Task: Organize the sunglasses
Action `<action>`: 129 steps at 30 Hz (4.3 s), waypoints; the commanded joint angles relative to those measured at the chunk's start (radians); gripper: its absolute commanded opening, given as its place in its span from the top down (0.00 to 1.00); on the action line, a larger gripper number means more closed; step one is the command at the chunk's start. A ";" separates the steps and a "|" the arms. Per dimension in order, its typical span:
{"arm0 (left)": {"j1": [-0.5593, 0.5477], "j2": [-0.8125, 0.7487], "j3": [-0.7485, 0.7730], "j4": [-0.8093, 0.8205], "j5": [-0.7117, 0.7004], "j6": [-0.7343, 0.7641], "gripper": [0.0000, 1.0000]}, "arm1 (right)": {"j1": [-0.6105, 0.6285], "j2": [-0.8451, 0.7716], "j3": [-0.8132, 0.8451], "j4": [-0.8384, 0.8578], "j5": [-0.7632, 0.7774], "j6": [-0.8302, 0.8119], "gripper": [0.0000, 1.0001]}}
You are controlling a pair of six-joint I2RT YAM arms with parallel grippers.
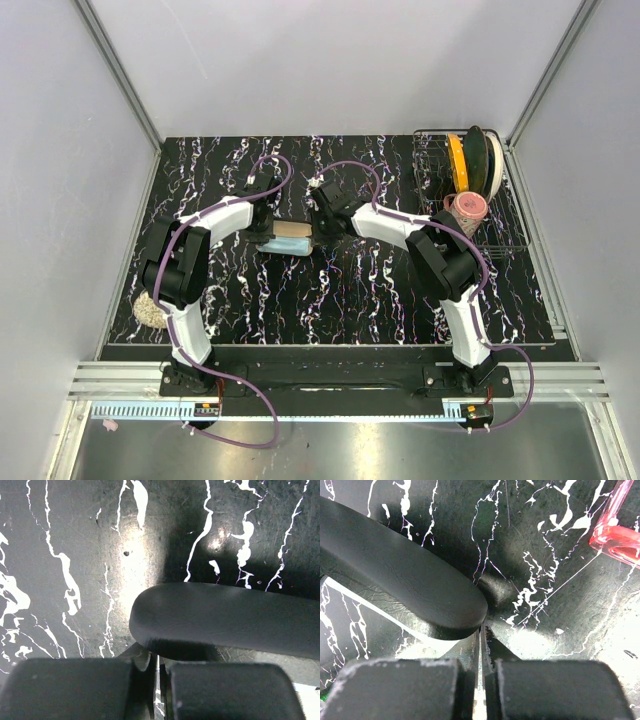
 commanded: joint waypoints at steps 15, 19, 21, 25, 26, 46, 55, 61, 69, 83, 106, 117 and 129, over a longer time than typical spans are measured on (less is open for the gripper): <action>-0.004 -0.080 -0.014 0.031 -0.062 -0.021 0.77 | 0.008 -0.013 0.000 -0.040 0.057 -0.033 1.00; -0.004 -0.092 -0.008 0.011 -0.074 -0.027 0.77 | 0.008 -0.015 0.002 -0.039 0.060 -0.031 1.00; -0.004 -0.103 -0.007 0.003 -0.072 -0.028 0.78 | 0.008 -0.016 0.002 -0.040 0.061 -0.031 1.00; -0.004 -0.158 -0.011 0.002 -0.027 -0.036 0.79 | 0.008 -0.021 0.003 -0.039 0.068 -0.028 1.00; -0.005 -0.169 -0.016 0.008 -0.008 -0.038 0.81 | 0.008 -0.021 0.003 -0.040 0.069 -0.027 1.00; -0.010 -0.151 -0.171 0.224 0.162 -0.114 1.00 | 0.008 -0.024 -0.021 -0.030 0.066 -0.014 1.00; -0.024 -0.206 -0.240 0.342 0.067 -0.127 1.00 | 0.008 -0.027 -0.024 -0.023 0.066 -0.013 1.00; -0.022 -0.227 -0.267 0.351 0.023 -0.140 1.00 | 0.008 -0.033 -0.026 -0.023 0.074 -0.016 1.00; -0.024 -0.172 -0.211 0.244 -0.023 -0.170 1.00 | 0.010 -0.043 -0.033 -0.020 0.101 -0.017 1.00; -0.024 -0.167 -0.200 0.221 -0.011 -0.185 0.96 | 0.010 -0.067 -0.040 -0.001 0.123 -0.024 1.00; -0.024 -0.144 -0.229 0.206 0.018 -0.194 0.91 | 0.010 -0.182 -0.007 0.016 0.081 -0.048 0.61; -0.030 -0.149 -0.226 0.206 0.014 -0.191 0.91 | 0.017 -0.101 0.022 0.055 -0.164 -0.068 0.90; -0.035 -0.151 -0.226 0.207 0.012 -0.190 0.91 | 0.020 0.022 0.094 -0.073 -0.222 -0.094 1.00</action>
